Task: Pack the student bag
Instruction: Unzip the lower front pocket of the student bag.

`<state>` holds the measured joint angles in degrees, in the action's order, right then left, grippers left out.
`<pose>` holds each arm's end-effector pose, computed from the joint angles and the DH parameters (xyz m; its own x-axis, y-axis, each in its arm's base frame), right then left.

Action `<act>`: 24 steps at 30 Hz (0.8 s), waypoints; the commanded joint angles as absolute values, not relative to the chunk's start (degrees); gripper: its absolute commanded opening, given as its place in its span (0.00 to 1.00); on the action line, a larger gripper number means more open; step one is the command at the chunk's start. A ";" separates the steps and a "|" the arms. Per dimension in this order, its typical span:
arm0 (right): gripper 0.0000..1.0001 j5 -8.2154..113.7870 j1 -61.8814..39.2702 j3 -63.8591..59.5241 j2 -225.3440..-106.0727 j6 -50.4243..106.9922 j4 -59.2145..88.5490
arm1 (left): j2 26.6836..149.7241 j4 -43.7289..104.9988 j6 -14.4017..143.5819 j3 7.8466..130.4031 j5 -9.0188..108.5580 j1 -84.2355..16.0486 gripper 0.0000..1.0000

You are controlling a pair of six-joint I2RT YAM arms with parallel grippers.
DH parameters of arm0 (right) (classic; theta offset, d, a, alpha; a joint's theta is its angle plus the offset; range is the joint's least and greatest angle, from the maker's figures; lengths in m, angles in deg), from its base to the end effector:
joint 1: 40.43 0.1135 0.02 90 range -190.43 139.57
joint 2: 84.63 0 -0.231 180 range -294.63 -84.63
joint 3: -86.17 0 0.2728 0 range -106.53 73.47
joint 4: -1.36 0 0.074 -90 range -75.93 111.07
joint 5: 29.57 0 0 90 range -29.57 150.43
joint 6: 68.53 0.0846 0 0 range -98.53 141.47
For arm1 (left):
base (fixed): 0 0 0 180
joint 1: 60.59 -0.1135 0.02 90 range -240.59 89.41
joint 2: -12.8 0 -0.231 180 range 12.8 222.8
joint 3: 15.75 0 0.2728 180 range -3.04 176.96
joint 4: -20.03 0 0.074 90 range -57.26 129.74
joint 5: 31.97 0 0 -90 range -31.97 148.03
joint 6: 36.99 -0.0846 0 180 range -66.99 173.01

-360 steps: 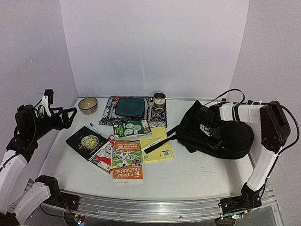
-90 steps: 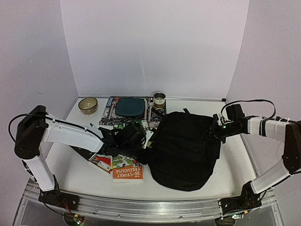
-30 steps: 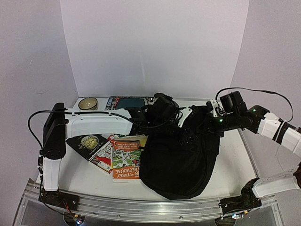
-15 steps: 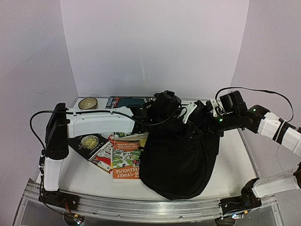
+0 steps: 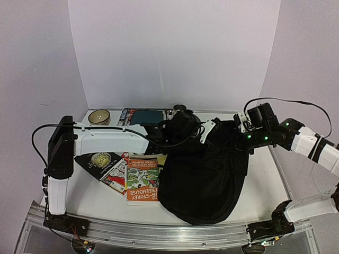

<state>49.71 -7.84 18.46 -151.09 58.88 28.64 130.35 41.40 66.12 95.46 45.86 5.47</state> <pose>0.2794 0.1973 0.2623 -0.7008 0.2605 -0.6641 -0.3076 0.7297 0.6107 0.2015 -0.4978 0.2153 -0.4036 0.3626 -0.8400 0.9011 0.3166 -0.2963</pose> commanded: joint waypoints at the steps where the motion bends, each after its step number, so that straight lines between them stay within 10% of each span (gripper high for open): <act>1: 0.00 56.67 -7.74 15.63 -148.45 55.85 29.52 | 122.61 39.00 68.99 89.57 53.71 5.00 0.00; 24: 0.00 61.50 -17.04 21.79 -146.47 50.22 35.18 | 104.28 38.14 77.67 59.08 69.13 -3.96 0.00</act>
